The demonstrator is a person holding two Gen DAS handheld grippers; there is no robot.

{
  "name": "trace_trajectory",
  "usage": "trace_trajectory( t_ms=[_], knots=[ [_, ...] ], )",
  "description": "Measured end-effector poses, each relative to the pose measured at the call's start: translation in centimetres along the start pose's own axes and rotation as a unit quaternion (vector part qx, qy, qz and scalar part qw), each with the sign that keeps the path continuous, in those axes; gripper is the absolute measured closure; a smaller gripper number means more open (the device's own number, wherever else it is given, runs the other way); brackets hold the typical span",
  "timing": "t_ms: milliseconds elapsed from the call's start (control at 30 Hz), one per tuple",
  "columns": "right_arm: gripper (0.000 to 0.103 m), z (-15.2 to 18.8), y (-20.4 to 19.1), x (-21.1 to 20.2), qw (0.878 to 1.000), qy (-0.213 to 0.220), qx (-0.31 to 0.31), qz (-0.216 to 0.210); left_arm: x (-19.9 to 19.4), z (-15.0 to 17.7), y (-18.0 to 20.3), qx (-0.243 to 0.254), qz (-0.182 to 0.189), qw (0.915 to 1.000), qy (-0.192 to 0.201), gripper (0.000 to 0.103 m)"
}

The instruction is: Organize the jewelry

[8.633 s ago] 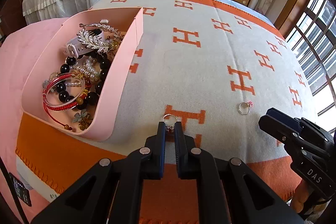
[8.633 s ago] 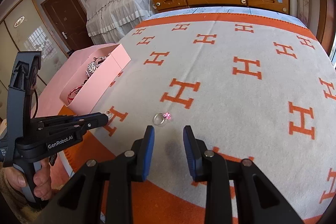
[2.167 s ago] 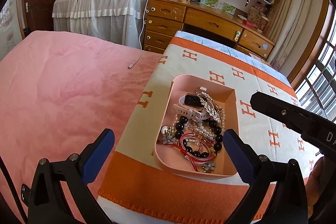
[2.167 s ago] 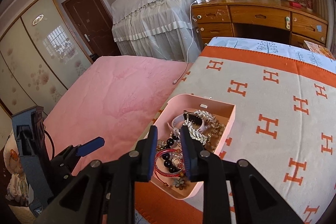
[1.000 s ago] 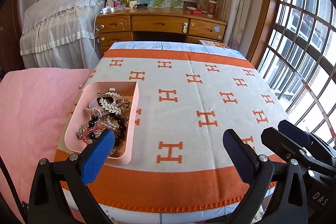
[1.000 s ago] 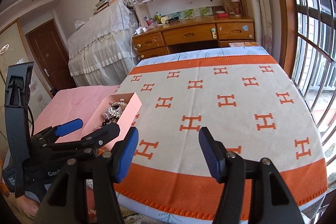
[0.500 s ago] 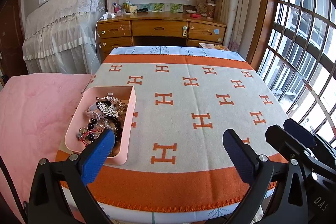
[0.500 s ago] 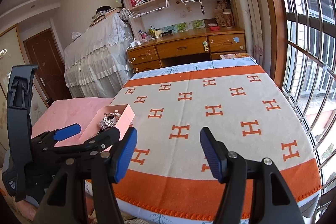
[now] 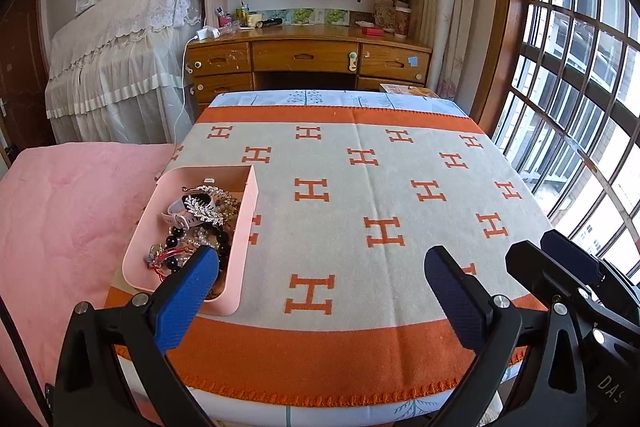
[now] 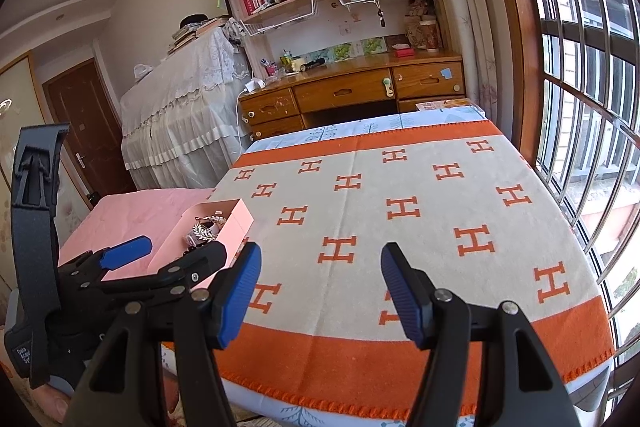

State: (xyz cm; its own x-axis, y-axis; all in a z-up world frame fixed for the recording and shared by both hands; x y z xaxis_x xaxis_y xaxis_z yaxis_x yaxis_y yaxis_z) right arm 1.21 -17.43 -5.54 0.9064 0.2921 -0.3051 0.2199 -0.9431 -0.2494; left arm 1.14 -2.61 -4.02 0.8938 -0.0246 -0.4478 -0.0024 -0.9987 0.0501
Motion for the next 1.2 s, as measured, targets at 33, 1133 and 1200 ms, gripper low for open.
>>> trace_trajectory(
  t_ms=[33, 1133, 1200],
  knots=[
    [0.04, 0.0, 0.0, 0.0, 1.0, -0.001, 0.0, 0.0, 0.0, 0.0, 0.0, 0.0, 0.0, 1.0, 0.0, 0.001],
    [0.04, 0.8, -1.1, 0.2, 1.0, -0.011, 0.006, 0.0, -0.6, 0.4, -1.0, 0.011, -0.019, 0.9997, 0.01, 0.001],
    [0.04, 0.8, -1.1, 0.3, 1.0, -0.011, 0.005, 0.0, -0.6, 0.4, -1.1, 0.011, -0.019, 0.9997, 0.01, 0.001]
  ],
)
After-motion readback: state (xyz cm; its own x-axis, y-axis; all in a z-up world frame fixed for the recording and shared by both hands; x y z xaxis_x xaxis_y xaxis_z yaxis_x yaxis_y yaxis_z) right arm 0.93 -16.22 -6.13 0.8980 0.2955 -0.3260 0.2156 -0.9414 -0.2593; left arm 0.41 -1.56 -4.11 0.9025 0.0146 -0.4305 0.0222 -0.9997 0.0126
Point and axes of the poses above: each gripper's, at about its wrist camera, not at the fingertips, and x roughly the way its jaws point, y to its right, z to its underside, the point moved 8 cm from there along x, roughly the way its jaws point, and after that the axes turned 15 degrees about y, right-handed, at the moved point
